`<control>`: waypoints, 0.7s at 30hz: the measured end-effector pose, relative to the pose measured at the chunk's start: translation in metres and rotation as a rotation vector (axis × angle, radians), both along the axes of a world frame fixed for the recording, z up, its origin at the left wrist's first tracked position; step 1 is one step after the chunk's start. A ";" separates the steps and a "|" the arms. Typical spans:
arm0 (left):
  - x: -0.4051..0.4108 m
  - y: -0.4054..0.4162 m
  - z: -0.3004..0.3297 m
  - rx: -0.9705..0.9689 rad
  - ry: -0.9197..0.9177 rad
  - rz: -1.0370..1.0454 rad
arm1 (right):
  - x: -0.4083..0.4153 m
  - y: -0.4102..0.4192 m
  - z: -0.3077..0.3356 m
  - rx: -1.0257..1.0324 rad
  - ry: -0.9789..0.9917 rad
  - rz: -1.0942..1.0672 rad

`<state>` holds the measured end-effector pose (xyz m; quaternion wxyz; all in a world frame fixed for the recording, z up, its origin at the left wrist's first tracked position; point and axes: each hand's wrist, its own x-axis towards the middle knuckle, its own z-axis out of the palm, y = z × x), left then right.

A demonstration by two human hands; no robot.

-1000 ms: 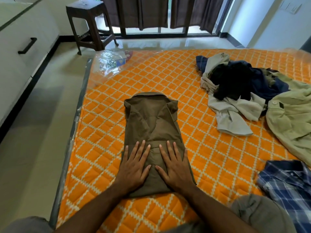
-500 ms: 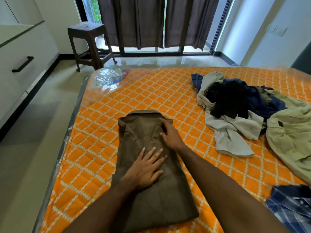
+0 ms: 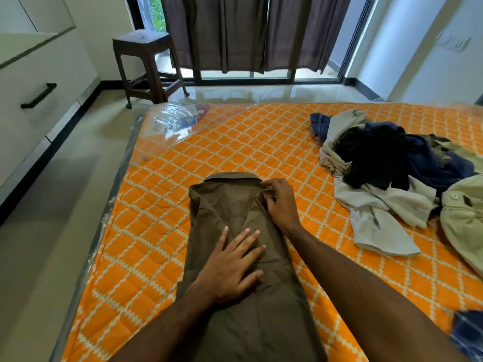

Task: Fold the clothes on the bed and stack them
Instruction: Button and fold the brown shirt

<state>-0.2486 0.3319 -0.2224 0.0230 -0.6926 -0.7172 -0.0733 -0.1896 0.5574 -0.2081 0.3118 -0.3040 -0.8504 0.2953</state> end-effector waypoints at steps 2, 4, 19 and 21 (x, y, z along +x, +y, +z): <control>-0.014 0.004 0.012 0.167 0.045 0.155 | 0.002 -0.005 -0.001 0.005 -0.072 -0.040; -0.042 0.014 0.016 0.227 0.016 0.355 | 0.004 -0.020 0.000 0.158 -0.162 -0.007; -0.103 0.037 -0.041 -0.148 -0.033 0.442 | -0.003 -0.075 -0.052 0.241 -0.706 0.018; -0.107 0.044 -0.036 -0.246 -0.111 0.459 | -0.008 -0.066 -0.044 0.097 -0.711 0.068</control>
